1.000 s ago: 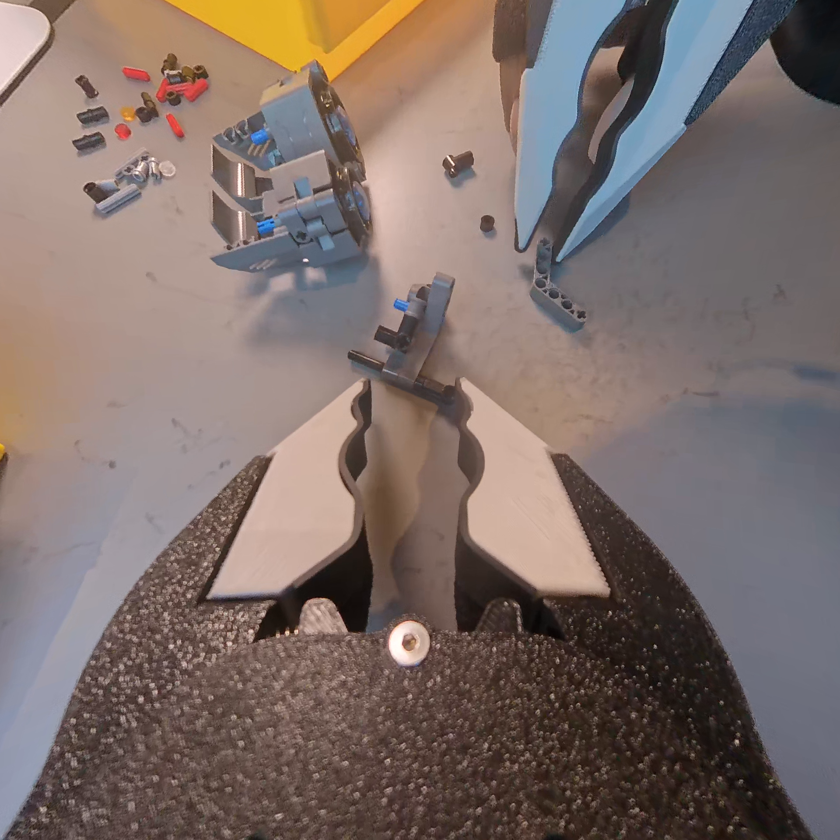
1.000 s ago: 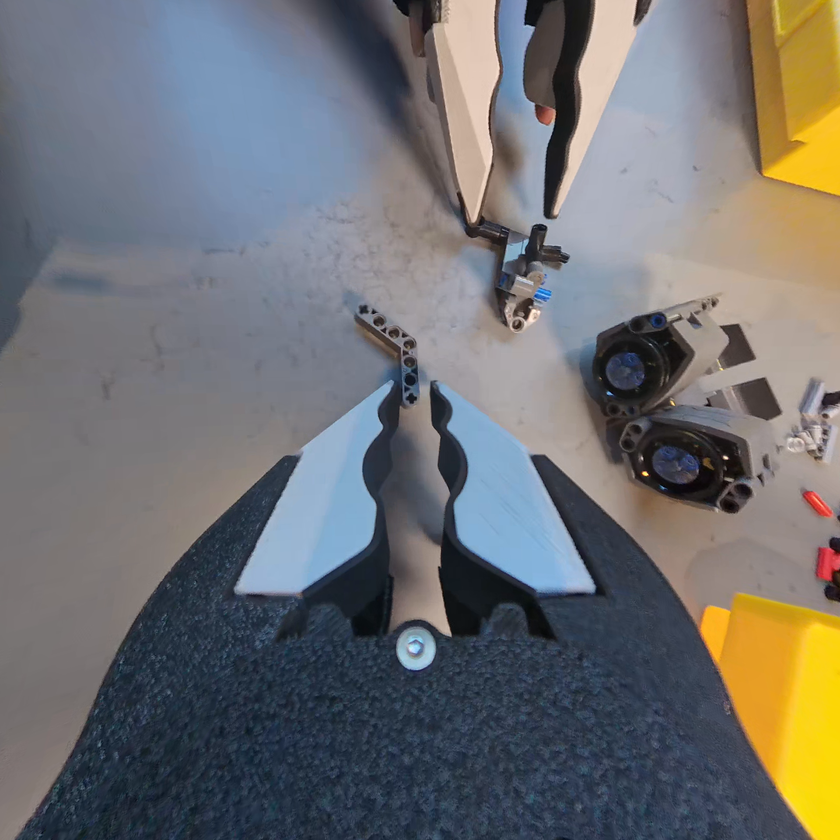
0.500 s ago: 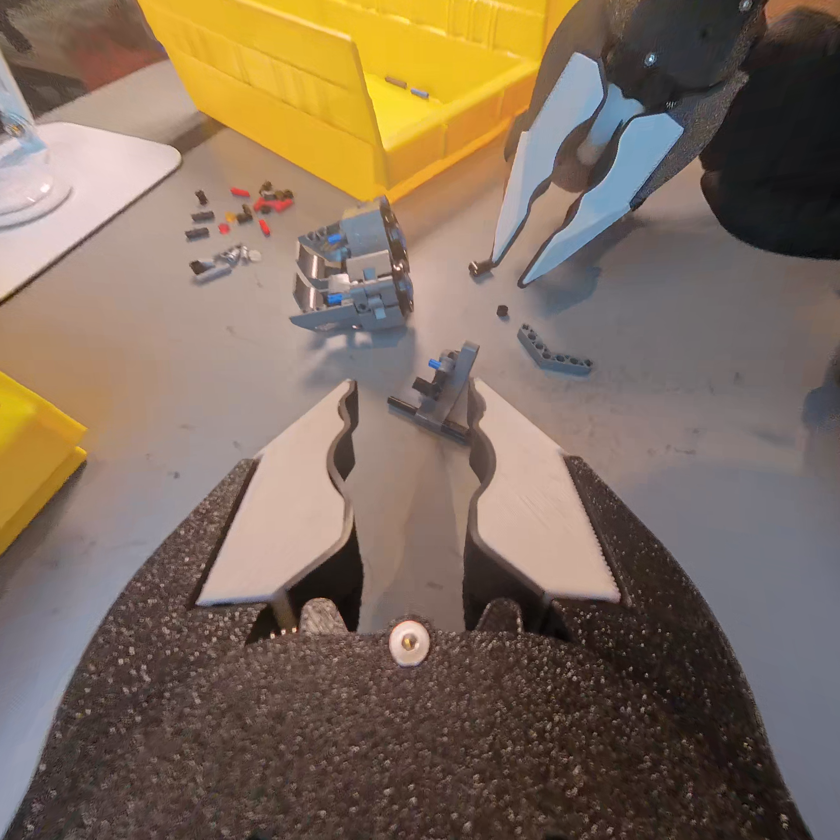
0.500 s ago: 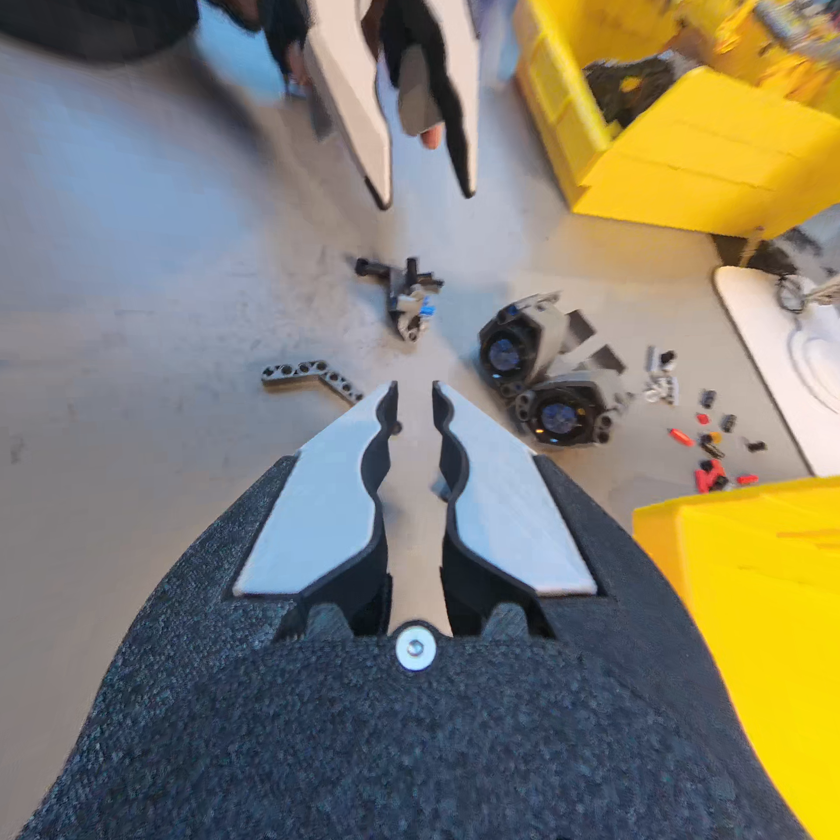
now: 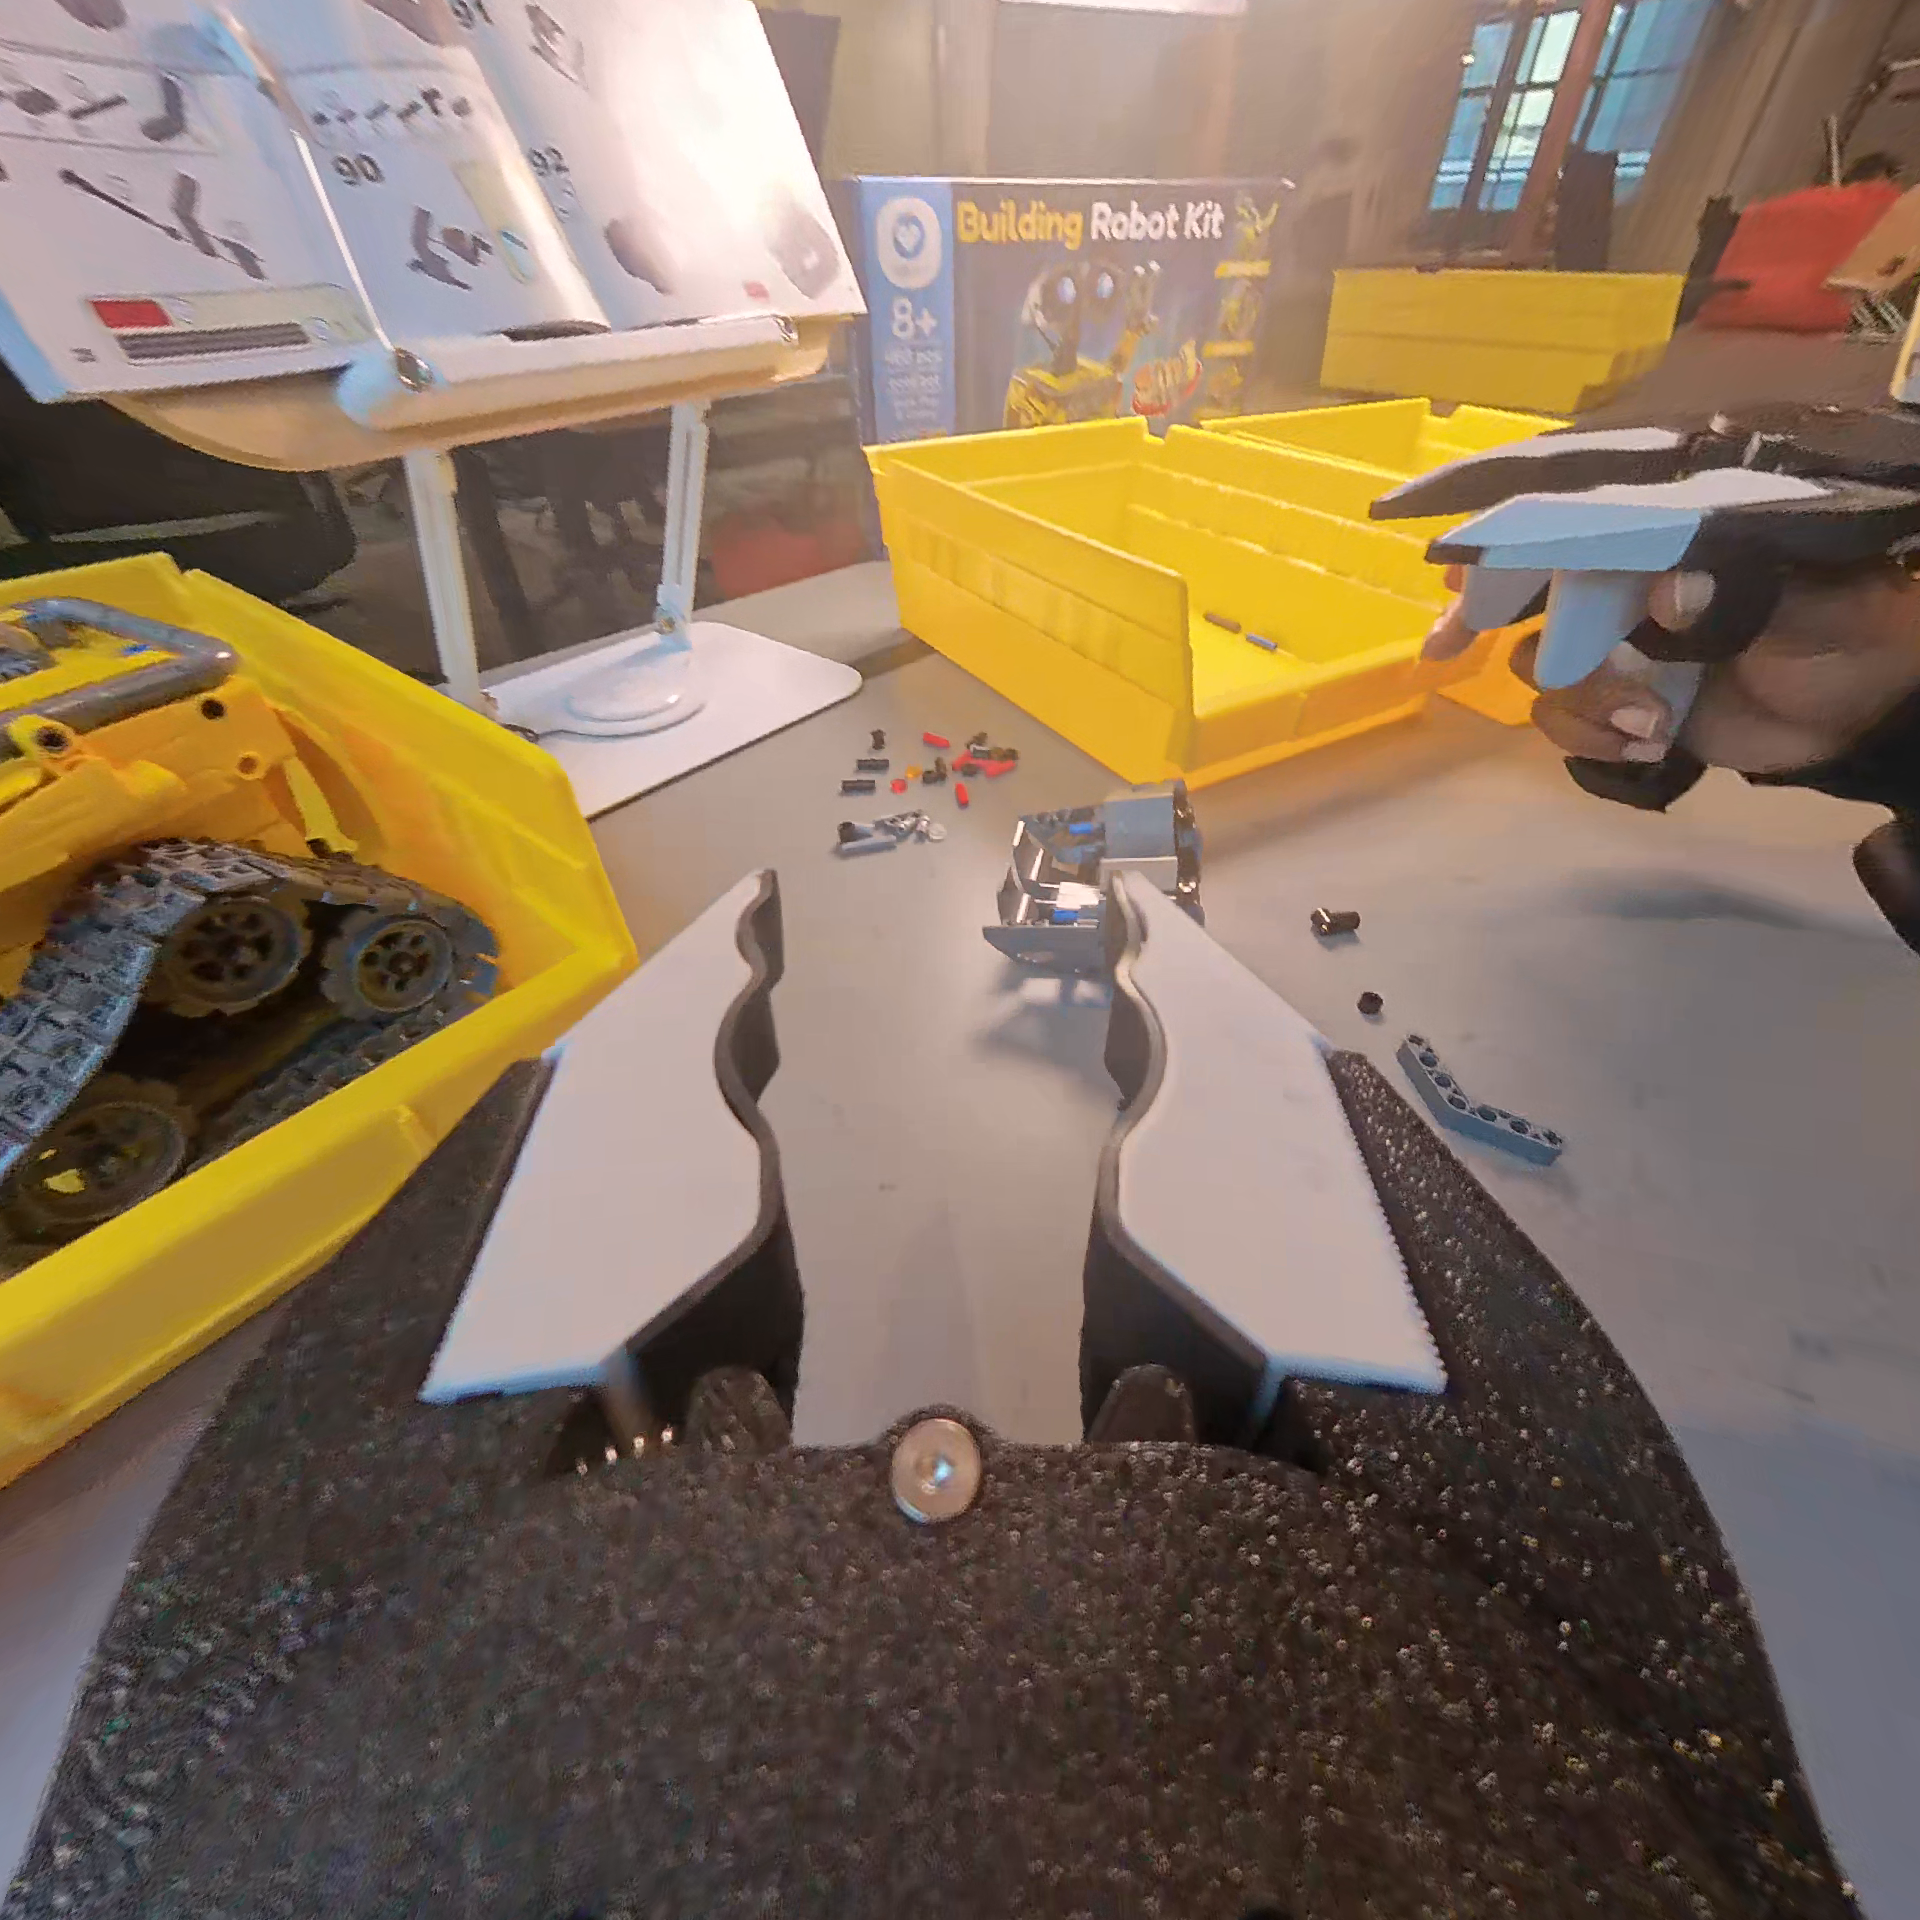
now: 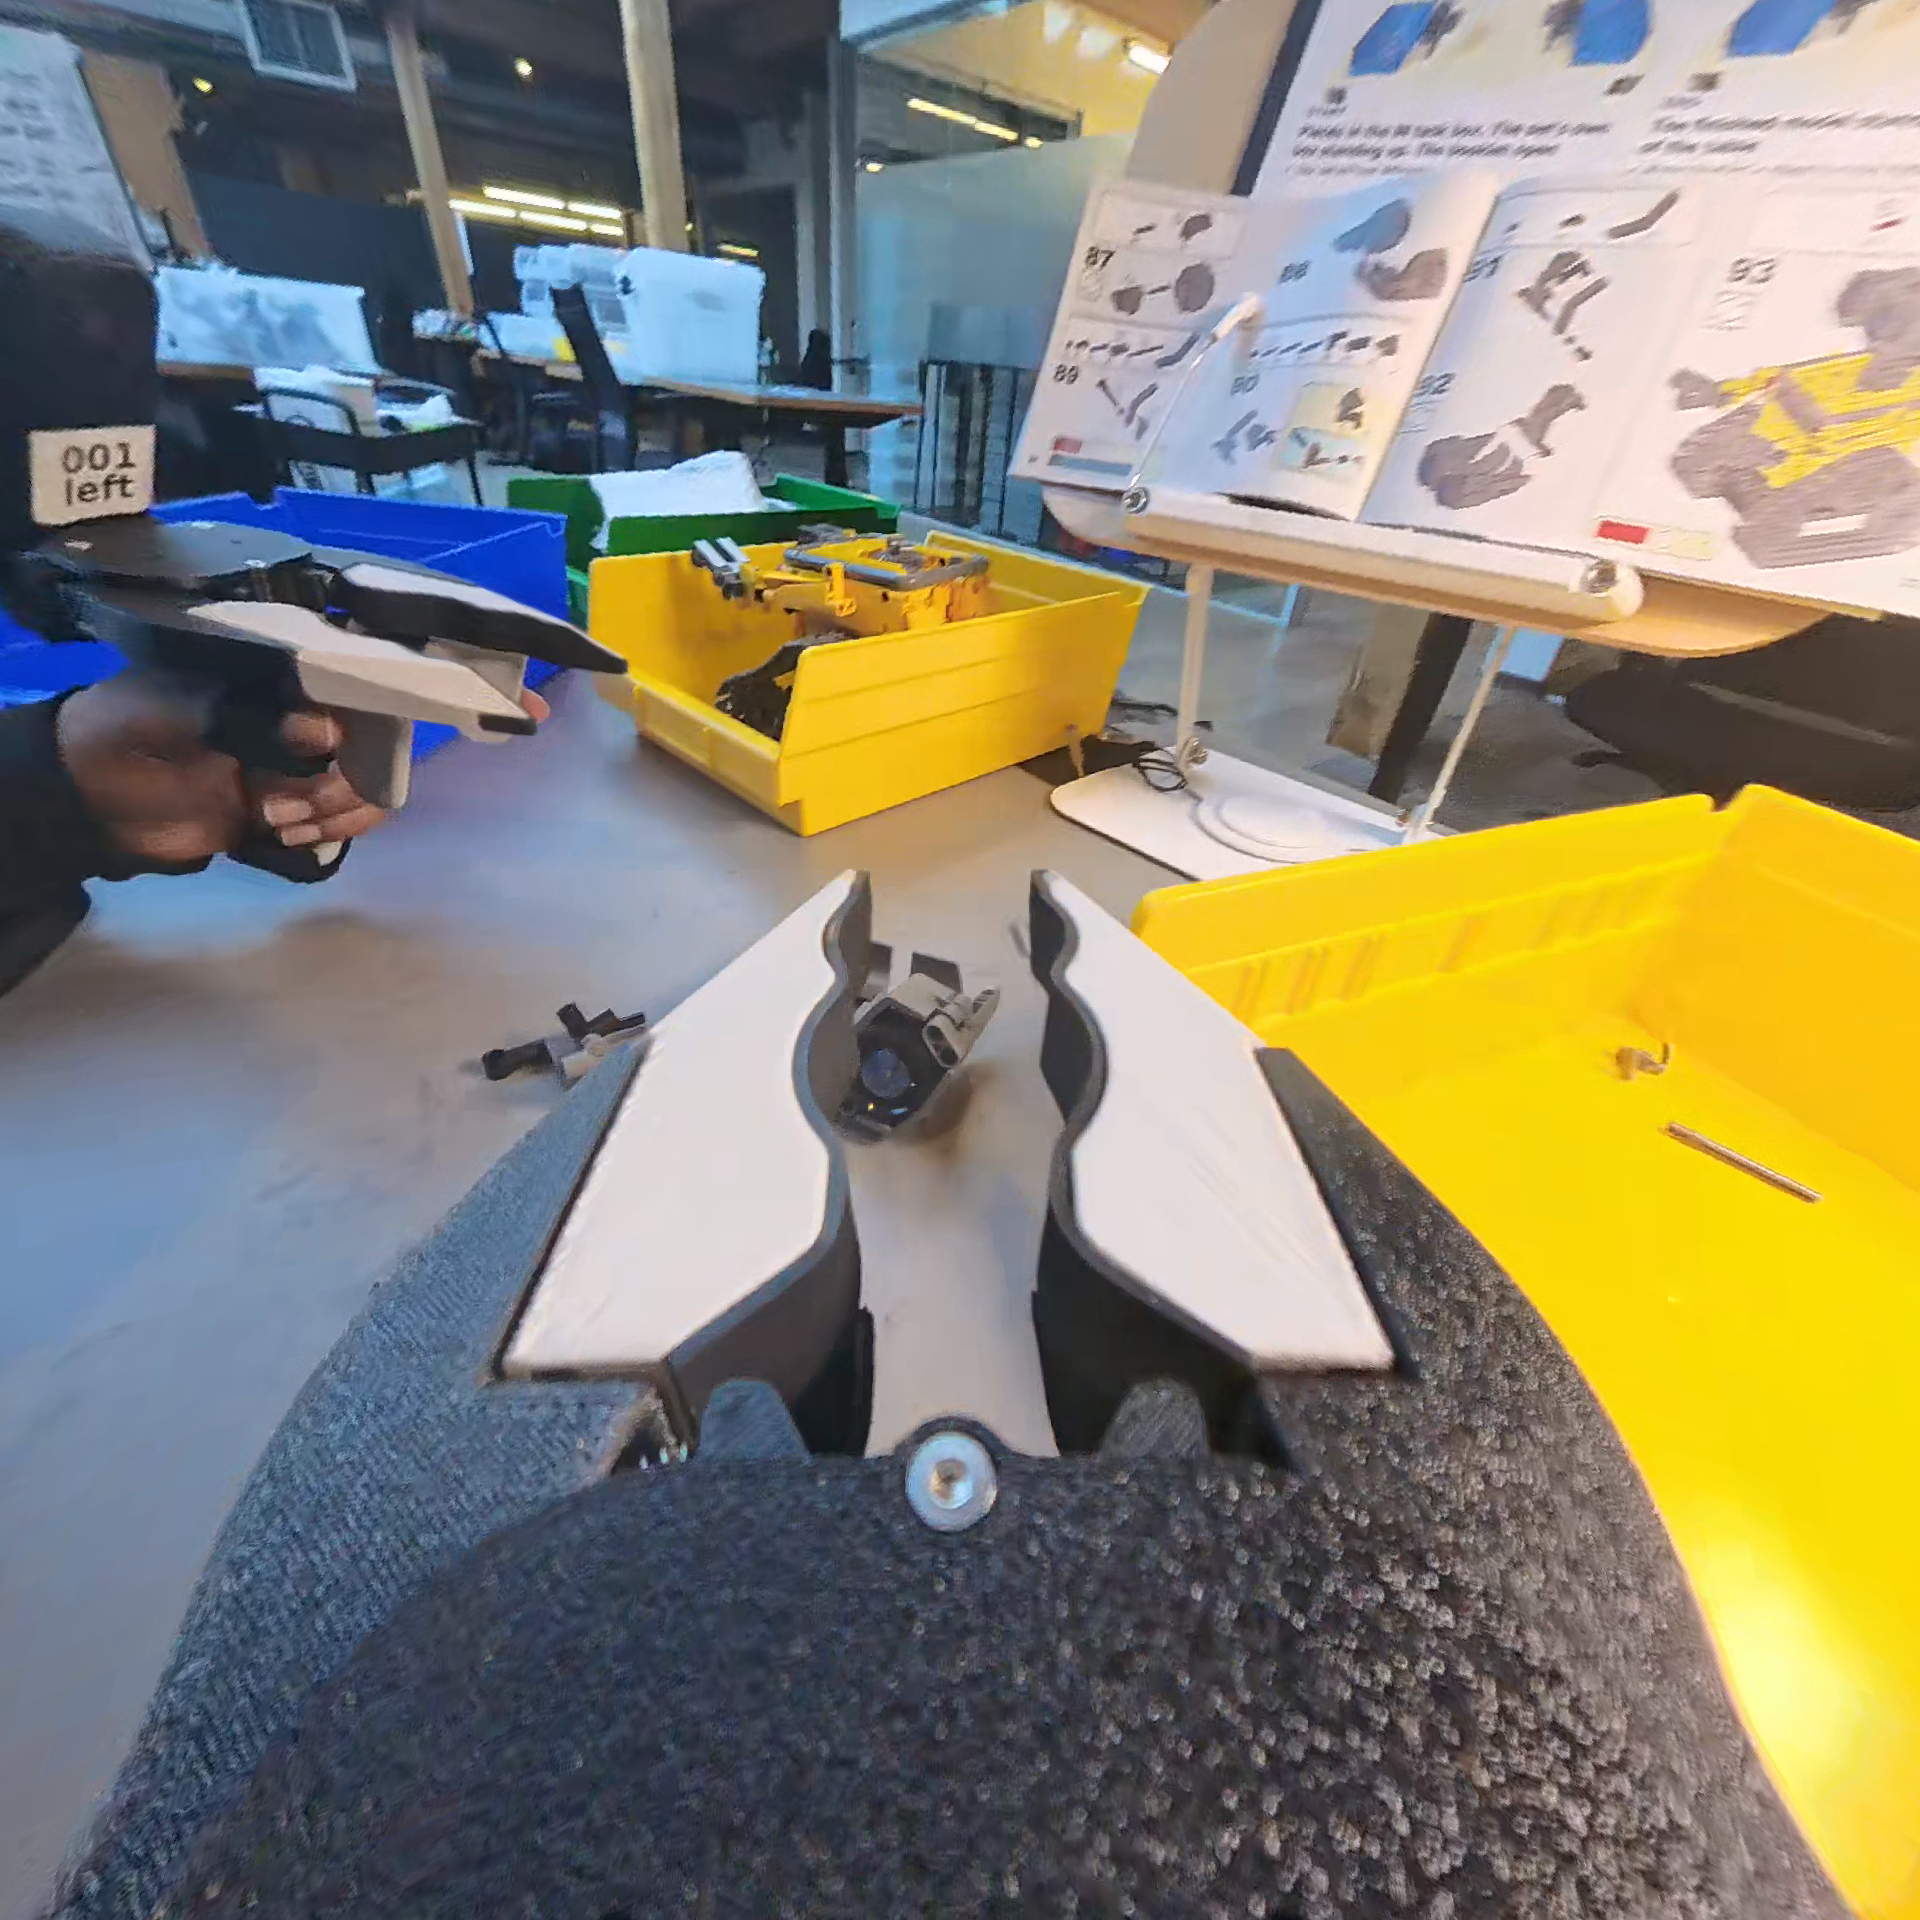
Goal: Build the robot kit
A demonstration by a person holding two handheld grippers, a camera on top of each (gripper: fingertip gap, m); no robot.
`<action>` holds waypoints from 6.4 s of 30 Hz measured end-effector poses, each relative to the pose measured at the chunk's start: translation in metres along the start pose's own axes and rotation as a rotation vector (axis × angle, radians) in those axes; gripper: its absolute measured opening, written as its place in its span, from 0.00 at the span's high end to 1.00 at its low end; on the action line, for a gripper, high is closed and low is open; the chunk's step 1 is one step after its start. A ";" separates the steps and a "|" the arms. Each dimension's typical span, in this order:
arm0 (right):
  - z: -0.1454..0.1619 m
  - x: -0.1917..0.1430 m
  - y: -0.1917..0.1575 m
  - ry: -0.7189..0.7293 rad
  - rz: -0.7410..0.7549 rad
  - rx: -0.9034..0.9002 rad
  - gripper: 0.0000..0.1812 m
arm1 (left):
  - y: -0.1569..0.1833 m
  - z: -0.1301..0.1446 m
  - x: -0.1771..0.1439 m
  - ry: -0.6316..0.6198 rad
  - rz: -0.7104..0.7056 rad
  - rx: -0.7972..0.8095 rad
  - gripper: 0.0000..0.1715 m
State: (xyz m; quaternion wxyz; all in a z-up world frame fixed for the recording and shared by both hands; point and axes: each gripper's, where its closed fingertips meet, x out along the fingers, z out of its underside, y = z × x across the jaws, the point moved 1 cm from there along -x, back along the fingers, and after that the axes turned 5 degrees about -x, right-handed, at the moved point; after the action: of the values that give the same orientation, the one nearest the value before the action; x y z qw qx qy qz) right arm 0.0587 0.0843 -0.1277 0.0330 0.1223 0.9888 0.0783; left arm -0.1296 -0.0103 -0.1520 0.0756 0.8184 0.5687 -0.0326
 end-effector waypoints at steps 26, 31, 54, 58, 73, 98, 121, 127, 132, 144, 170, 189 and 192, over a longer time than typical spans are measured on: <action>0.018 0.005 0.003 0.018 0.015 -0.060 0.76 | -0.007 -0.008 -0.011 0.072 -0.034 -0.062 0.63; 0.019 0.004 0.005 0.016 0.015 -0.047 0.76 | -0.008 -0.008 -0.011 0.075 -0.043 -0.061 0.62; 0.030 0.009 -0.009 -0.036 -0.059 -0.083 0.84 | -0.007 -0.005 -0.009 0.060 -0.030 -0.066 0.62; 0.031 0.009 -0.009 -0.041 -0.063 -0.084 0.84 | -0.007 -0.004 -0.009 0.056 -0.029 -0.062 0.62; 0.051 0.013 -0.015 -0.173 -0.112 -0.121 0.85 | 0.005 0.007 -0.002 -0.014 0.026 -0.033 0.64; 0.096 0.007 -0.063 -0.442 -0.355 -0.333 0.85 | 0.069 0.106 0.016 -0.580 0.265 0.305 0.86; 0.085 0.040 -0.130 -0.453 -0.460 -0.421 0.96 | 0.112 0.094 -0.005 -0.526 0.523 0.240 0.86; 0.080 0.040 -0.132 -0.434 -0.465 -0.422 0.92 | 0.081 0.082 0.001 -0.485 0.374 0.189 0.80; 0.085 0.046 -0.132 -0.469 -0.455 -0.467 0.91 | 0.072 0.086 0.007 -0.496 0.319 0.205 0.73; 0.068 0.041 -0.128 -0.381 -0.498 -0.374 0.90 | 0.068 0.090 0.005 -0.523 0.303 0.234 0.70; 0.033 0.029 -0.145 -0.141 -0.624 -0.438 0.96 | 0.109 0.055 -0.008 -0.381 0.632 -0.127 0.71; 0.033 0.028 -0.151 -0.183 -0.785 0.063 0.96 | 0.118 0.016 -0.025 -0.180 0.753 -0.159 0.74; 0.029 0.027 -0.151 -0.167 -0.800 0.100 0.96 | 0.113 0.017 -0.022 -0.179 0.713 -0.150 0.74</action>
State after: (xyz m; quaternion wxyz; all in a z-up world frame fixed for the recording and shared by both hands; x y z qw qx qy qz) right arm -0.0006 -0.0499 -0.1821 0.1349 -0.2646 0.9549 0.0008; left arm -0.0314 -0.0717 -0.1559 0.1911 0.9512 0.2399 -0.0339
